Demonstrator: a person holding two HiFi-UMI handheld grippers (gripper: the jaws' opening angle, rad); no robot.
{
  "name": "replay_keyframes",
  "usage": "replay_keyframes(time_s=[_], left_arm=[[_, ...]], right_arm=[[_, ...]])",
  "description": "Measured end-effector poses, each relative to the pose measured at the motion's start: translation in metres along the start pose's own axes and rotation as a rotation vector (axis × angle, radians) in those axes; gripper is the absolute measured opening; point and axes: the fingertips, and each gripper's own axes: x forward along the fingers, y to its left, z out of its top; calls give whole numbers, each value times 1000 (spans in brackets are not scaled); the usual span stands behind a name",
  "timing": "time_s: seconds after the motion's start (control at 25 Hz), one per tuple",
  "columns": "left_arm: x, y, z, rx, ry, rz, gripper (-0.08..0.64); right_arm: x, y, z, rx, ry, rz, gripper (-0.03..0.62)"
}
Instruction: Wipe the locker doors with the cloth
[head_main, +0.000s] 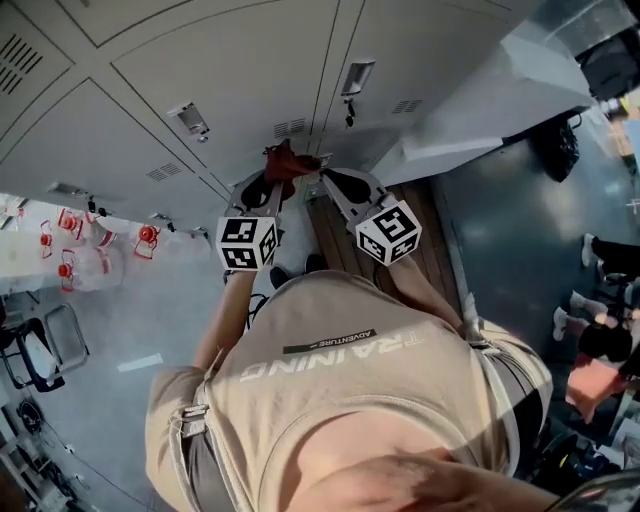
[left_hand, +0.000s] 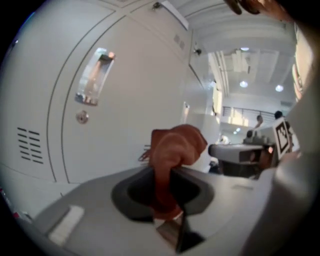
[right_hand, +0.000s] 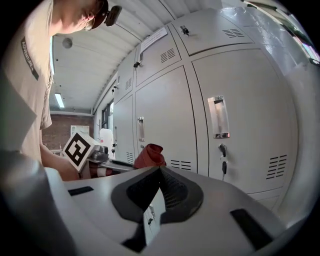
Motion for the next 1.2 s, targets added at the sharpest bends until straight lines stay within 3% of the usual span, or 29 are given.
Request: replay_keyframes(time_s=[0.12,0.28,0.88,1.2], left_arm=[[-16,8,10,5,-46,51,80],[-29,19,27,36,-85,91,80],[-16,24,46,89,-74,76,80],[16,30,44,69,-73,74,80]], right_arm=[[6,-1,7,53,-28,-2,13],[12,1,17,-3,-36,1,13],[40,-17,19,-66,-33,46,13],[49,-47,21,-12,-58,46,13]])
